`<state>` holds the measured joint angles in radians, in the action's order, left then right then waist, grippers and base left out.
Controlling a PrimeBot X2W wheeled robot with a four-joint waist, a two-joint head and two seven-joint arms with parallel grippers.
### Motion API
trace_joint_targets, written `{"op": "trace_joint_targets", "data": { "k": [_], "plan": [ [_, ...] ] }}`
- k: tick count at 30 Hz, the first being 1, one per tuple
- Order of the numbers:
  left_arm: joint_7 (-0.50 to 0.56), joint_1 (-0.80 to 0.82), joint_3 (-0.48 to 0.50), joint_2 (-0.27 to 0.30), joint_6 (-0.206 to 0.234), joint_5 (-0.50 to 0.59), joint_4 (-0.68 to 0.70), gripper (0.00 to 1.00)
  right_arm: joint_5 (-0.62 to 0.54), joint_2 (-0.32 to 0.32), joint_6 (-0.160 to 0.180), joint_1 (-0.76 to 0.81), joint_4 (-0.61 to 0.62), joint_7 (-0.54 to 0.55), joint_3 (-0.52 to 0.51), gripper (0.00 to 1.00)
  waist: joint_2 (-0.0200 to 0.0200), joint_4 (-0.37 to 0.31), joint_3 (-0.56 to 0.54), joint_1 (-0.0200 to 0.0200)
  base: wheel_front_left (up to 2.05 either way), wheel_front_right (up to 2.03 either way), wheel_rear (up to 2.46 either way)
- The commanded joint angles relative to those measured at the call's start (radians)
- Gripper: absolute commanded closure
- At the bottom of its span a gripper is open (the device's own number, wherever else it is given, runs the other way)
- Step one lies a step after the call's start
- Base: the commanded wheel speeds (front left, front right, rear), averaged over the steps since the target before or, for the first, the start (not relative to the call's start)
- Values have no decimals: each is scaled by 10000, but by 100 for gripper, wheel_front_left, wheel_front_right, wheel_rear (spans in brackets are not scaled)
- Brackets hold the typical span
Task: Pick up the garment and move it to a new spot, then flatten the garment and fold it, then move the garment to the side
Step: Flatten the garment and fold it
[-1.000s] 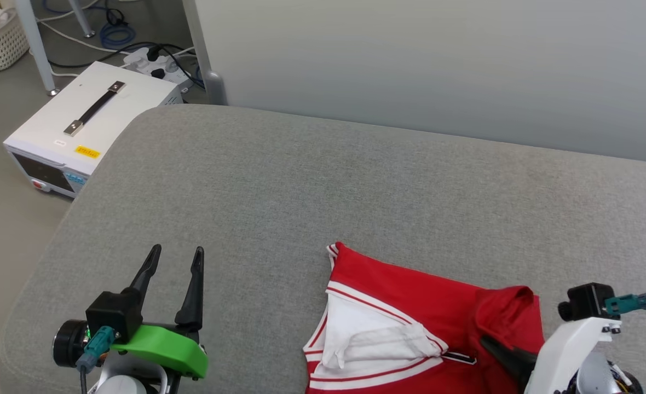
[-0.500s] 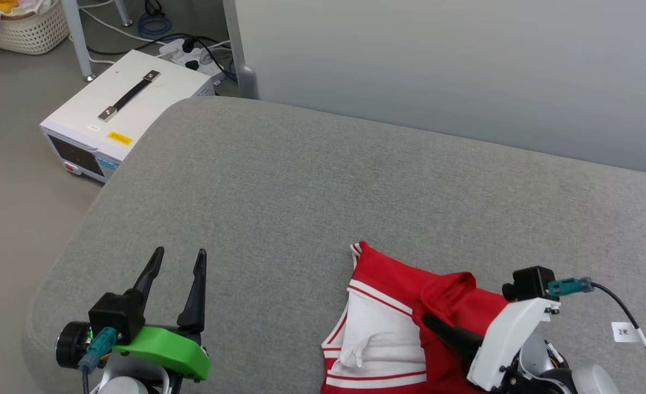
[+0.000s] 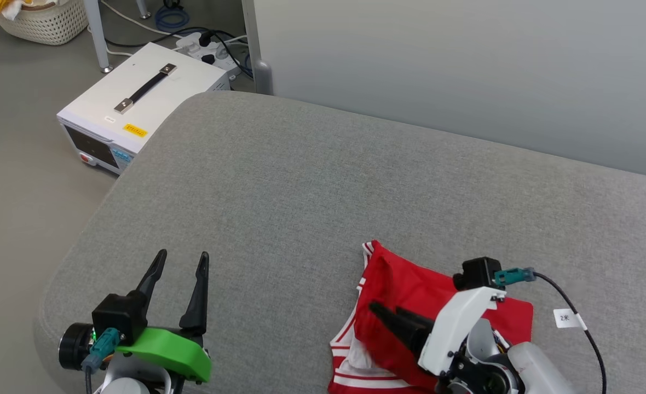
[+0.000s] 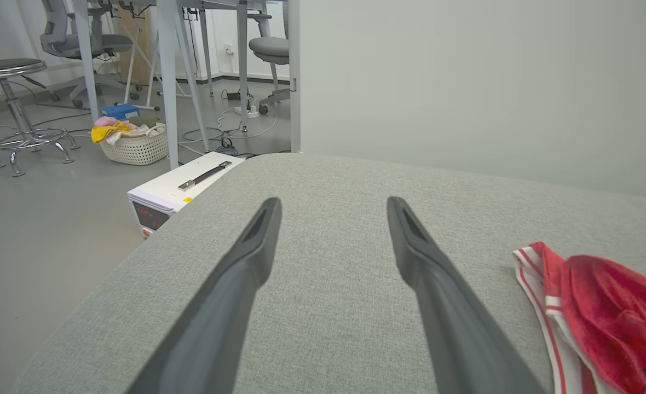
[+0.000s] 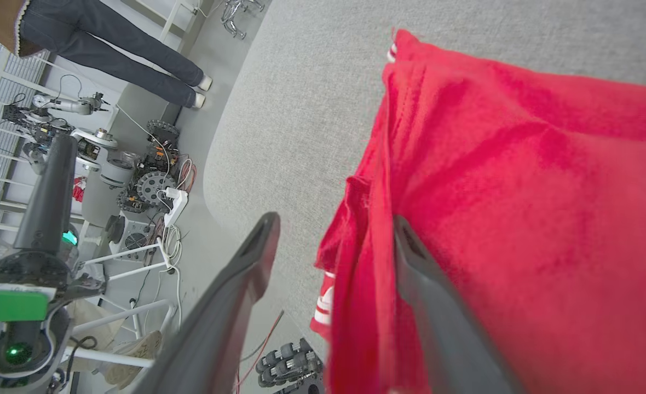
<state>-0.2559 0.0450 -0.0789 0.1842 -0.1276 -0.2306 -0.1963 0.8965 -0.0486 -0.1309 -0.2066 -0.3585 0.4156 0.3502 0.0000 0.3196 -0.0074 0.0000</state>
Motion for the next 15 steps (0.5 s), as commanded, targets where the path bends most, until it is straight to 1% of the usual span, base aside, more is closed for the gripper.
{"op": "trace_joint_targets", "data": {
  "k": [1, 4, 7, 9, 12, 15],
  "plan": [
    [-59, -89, 37, -7, -30, -87, -30, 0, 321, -17, 2, -224, -40, -116, 231, 0, 0, -30, -38, 0, 0, 0, 0],
    [-59, -84, 20, -26, -30, -75, -5, 0, 1048, -17, 2, -419, -45, -301, 683, 0, 0, -113, -118, 0, 0, 0, 0],
    [-59, -109, 25, -49, -30, -78, 60, 0, 1125, -17, 2, -692, -103, -530, 754, 0, 0, -232, -181, 0, 0, 0, 0],
    [-59, -142, 24, -63, -30, -96, 114, 0, 651, -17, 2, -911, -109, -660, 624, 0, 0, -340, -211, 0, 0, 0, 0],
    [-59, -184, 37, -104, -30, -176, 230, 0, -808, -65, 2, -1162, 80, -829, 76, 0, 0, -553, -214, 0, 0, 0, 0],
    [-59, -195, 44, -143, -30, -293, 333, 0, -2260, -601, 2, -1200, 621, -1022, -373, 0, 0, -748, -207, 0, 0, 0, 0]
  ]
}}
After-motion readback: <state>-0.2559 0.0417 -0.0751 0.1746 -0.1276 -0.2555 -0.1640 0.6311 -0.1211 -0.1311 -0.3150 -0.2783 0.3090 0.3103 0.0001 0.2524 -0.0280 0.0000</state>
